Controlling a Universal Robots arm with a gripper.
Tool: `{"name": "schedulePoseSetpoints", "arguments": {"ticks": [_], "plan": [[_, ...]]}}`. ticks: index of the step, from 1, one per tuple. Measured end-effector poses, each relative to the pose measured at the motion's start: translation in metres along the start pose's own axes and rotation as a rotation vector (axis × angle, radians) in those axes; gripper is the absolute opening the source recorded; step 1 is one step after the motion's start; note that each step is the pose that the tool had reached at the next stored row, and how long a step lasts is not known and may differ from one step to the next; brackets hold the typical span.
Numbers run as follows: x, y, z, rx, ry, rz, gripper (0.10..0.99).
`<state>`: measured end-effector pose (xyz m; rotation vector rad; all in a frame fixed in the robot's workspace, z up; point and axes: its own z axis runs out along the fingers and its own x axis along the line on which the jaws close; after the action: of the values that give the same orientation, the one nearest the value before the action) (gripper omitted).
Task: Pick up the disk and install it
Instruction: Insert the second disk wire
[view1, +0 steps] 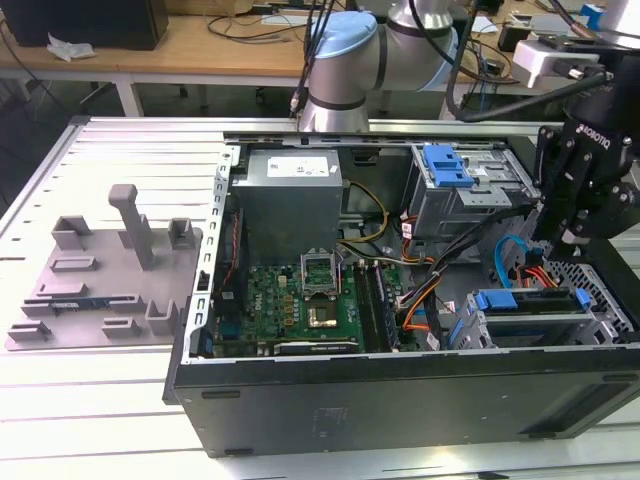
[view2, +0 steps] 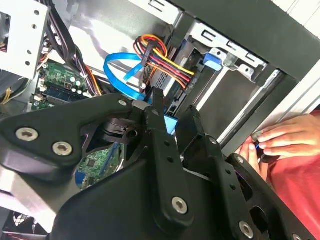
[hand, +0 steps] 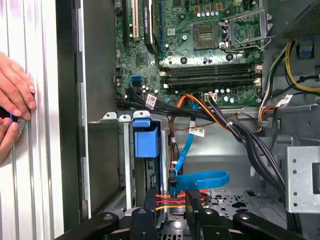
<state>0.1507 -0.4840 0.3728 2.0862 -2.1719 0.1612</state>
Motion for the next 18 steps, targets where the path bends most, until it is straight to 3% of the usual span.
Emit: {"name": "schedulePoseSetpoints", "arguments": {"ticks": [14, 15, 18], "plan": [[-0.0015, 0.0063, 0.0111, 0.000, 0.0005, 0.000, 0.361], [-0.0016, 0.0063, 0.0114, 0.000, 0.0005, 0.000, 0.286], [-0.0018, 0.0063, 0.0125, 0.000, 0.0006, 0.000, 0.286]]}}
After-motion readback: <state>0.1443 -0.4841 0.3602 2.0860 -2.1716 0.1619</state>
